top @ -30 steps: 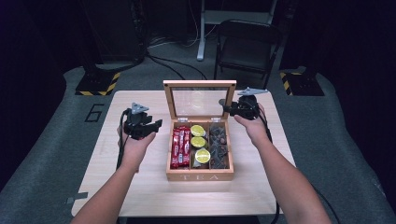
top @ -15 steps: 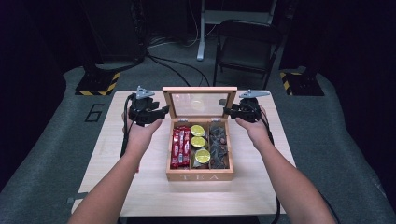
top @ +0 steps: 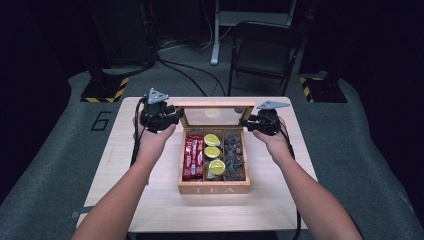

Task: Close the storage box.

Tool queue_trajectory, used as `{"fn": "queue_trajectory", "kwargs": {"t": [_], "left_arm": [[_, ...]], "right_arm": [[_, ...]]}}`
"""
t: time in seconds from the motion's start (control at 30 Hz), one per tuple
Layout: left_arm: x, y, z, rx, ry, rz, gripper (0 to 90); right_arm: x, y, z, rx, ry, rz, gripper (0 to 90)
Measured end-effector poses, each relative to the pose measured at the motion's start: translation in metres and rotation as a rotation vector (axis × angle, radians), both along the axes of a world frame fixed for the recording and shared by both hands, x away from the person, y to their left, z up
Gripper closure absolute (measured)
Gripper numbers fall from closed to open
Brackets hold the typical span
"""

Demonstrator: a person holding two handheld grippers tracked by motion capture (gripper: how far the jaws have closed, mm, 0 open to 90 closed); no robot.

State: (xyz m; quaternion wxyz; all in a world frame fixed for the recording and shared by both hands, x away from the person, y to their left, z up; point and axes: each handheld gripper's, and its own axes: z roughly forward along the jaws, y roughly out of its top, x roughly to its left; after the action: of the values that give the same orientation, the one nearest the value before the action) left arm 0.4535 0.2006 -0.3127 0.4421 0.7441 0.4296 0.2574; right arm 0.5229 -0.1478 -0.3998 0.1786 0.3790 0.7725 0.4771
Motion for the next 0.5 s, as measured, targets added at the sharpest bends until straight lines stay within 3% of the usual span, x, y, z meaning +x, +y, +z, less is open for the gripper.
{"fn": "queue_trajectory", "kwargs": {"t": [0.3,0.5], "left_arm": [[-0.015,-0.001,-0.009,0.036,-0.019,-0.015,61.8],[-0.028,0.000,-0.019,0.020,-0.027,-0.019,61.0]], "right_arm": [[-0.011,-0.004,-0.005,0.027,0.006,0.007,58.1],[-0.022,-0.008,-0.004,0.048,0.003,0.020,57.8]]}}
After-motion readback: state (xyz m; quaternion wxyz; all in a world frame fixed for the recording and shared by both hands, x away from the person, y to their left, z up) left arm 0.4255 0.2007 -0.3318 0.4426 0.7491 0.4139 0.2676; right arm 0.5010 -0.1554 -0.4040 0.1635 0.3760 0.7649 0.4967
